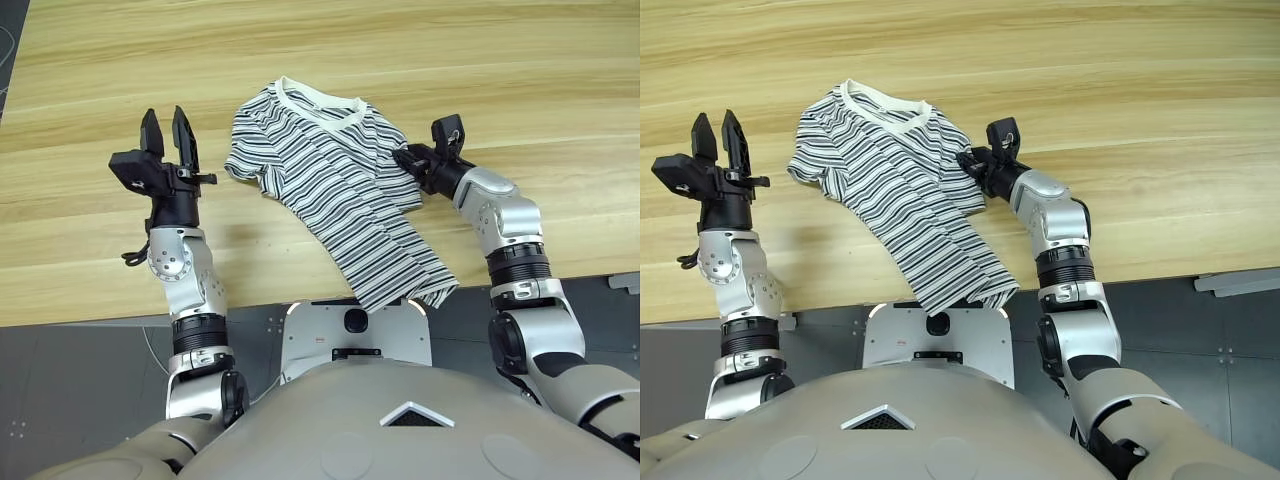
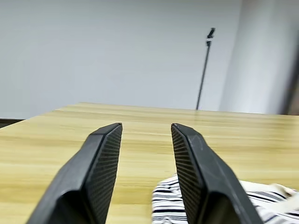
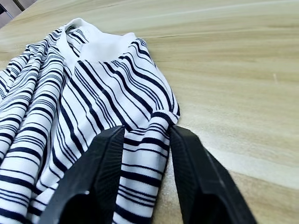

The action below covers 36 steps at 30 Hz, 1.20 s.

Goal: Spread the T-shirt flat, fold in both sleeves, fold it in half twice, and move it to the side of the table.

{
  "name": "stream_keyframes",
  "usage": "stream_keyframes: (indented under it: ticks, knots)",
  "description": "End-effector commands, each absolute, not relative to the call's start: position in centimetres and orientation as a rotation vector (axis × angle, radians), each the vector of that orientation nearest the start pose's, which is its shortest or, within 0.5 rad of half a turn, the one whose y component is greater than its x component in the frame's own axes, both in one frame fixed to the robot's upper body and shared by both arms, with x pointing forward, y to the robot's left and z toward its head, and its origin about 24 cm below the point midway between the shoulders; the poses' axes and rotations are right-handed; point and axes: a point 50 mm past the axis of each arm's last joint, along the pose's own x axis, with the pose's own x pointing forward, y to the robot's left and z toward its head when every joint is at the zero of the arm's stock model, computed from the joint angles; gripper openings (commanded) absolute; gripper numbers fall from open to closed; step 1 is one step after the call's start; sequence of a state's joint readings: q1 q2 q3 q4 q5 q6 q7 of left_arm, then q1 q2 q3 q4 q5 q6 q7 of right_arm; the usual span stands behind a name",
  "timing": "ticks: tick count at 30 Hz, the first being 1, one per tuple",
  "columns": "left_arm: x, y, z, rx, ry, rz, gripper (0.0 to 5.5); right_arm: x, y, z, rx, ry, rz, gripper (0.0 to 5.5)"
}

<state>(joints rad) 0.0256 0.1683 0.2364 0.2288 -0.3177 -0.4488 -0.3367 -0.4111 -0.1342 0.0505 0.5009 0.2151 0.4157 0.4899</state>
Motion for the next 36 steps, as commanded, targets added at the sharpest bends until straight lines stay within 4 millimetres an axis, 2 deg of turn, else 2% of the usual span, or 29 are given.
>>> stream_keyframes:
  ticks: [1, 6, 11, 13, 15, 18, 20, 21, 23, 26, 29, 33, 36]
  knots:
    - [21.6, 21.5, 4.6, -0.09, -0.201, -0.268, 1.96, 30.9, -12.6, 0.5, 0.125, 0.518, 0.571, 0.98]
    - [17.9, 20.0, 6.4, -0.123, -0.068, -0.625, 1.96, 30.9, -12.9, 0.4, 0.117, 0.511, 0.569, 0.16]
    - [13.2, 20.6, 4.1, 0.031, 0.336, -0.875, 1.96, 30.8, -13.1, 0.6, 0.131, 0.495, 0.547, 0.16]
    - [11.6, 20.7, 3.4, 0.142, 0.426, -0.978, 2.21, 30.8, -13.0, 0.7, 0.133, 0.492, 0.546, 0.1]
    - [10.9, 21.0, 2.8, 0.311, 0.469, -1.054, 2.54, 30.8, -12.8, 0.7, 0.133, 0.49, 0.547, 0.1]
    - [11.8, 20.9, 1.6, 0.617, 0.426, -1.074, 2.54, 30.9, -12.5, 0.7, 0.128, 0.486, 0.549, 0.1]
    - [13.2, 20.0, 0.8, 0.802, 0.295, -0.992, 2.54, 31.0, -12.2, 0.8, 0.111, 0.48, 0.558, 0.1]
    - [13.2, 19.2, 0.3, 0.841, 0.236, -0.986, 2.75, 31.1, -12.2, 0.8, 0.107, 0.479, 0.559, 0.1]
    - [12.8, 17.8, -0.6, 0.871, 0.136, -0.983, 3.03, 31.2, -12.1, 0.7, 0.096, 0.479, 0.554, 0.1]
    - [12.5, 17.0, -1.1, 0.877, 0.033, -1.012, 3.2, 31.2, -12.0, 0.6, 0.089, 0.479, 0.557, 0.1]
    - [12.1, 16.6, -1.4, 0.881, -0.051, -1.077, 3.2, 31.2, -12.0, 0.6, 0.086, 0.48, 0.559, 0.1]
    - [11.1, 16.9, -1.3, 0.919, -0.128, -1.255, 3.2, 31.3, -11.9, 0.6, 0.083, 0.476, 0.557, 0.1]
    - [10.7, 16.8, -0.8, 0.9, -0.187, -1.311, 3.2, 31.3, -11.7, 0.7, 0.082, 0.472, 0.562, 0.1]
